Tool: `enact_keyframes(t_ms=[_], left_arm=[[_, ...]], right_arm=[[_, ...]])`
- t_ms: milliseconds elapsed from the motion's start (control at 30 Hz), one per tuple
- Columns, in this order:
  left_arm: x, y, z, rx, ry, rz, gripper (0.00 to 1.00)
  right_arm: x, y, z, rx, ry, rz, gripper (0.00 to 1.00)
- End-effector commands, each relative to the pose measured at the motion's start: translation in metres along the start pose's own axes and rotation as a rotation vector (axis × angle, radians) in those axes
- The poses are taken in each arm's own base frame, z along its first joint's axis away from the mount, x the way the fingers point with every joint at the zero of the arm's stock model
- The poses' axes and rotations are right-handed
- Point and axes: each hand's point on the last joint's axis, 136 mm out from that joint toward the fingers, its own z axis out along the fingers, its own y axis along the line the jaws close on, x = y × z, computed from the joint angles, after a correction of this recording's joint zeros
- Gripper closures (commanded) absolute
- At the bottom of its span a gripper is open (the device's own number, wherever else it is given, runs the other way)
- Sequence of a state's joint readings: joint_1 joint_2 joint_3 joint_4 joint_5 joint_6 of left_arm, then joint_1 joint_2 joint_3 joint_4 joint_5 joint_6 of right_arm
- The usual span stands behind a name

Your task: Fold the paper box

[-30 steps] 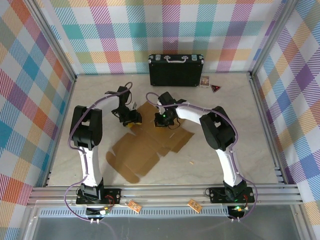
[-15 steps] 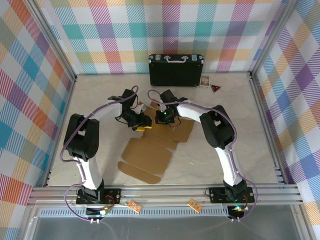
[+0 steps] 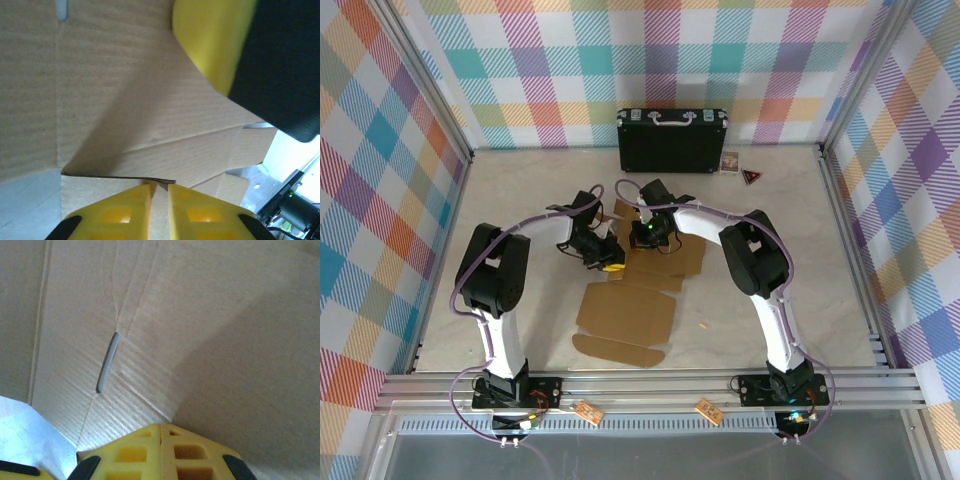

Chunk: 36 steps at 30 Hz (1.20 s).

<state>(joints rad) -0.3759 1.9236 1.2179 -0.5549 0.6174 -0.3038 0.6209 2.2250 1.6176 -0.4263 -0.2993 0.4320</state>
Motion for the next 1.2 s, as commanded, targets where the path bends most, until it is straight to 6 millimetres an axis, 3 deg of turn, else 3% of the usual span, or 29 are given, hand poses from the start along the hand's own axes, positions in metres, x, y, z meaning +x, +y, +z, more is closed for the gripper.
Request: enact_keyframes(t_ms=[0, 400, 500, 567, 667, 733, 833, 900, 1033, 1167], left_arm=[[0.01, 0.015, 0.017, -0.031, 0.035, -0.042, 0.89], [0.026, 0.068, 0.035, -0.216, 0.055, -0.116, 1.0], [0.032, 0.08, 0.038, -0.257, 0.065, -0.129, 1.0], [0.033, 0.086, 0.04, -0.277, 0.053, -0.145, 1.0], [0.034, 0.093, 0.04, -0.307, 0.031, -0.167, 1.0], [0.033, 0.095, 0.038, -0.327, 0.012, -0.169, 1.0], [0.032, 0.096, 0.035, -0.336, -0.014, -0.176, 1.0], [0.031, 0.095, 0.034, -0.33, -0.034, -0.179, 1.0], [0.032, 0.093, 0.034, -0.318, -0.039, -0.179, 1.0], [0.03, 0.094, 0.035, -0.321, -0.035, -0.154, 1.0]], right_arm=[[0.024, -0.028, 0.02, 0.061, 0.077, 0.035, 0.97], [0.024, -0.029, 0.018, 0.059, 0.07, 0.04, 0.97], [0.019, -0.018, 0.008, 0.026, 0.047, 0.016, 0.97], [0.007, -0.003, -0.014, -0.002, -0.005, -0.017, 0.94], [-0.002, 0.019, -0.053, -0.04, -0.06, -0.061, 0.78], [0.0, 0.022, -0.081, -0.005, -0.089, -0.08, 0.73], [0.019, 0.004, -0.112, 0.071, -0.099, -0.054, 0.68], [0.041, -0.015, -0.12, 0.102, -0.081, -0.001, 0.64], [0.103, -0.051, -0.118, 0.186, 0.014, 0.053, 0.55], [0.135, -0.056, -0.115, 0.155, 0.064, 0.098, 0.48]])
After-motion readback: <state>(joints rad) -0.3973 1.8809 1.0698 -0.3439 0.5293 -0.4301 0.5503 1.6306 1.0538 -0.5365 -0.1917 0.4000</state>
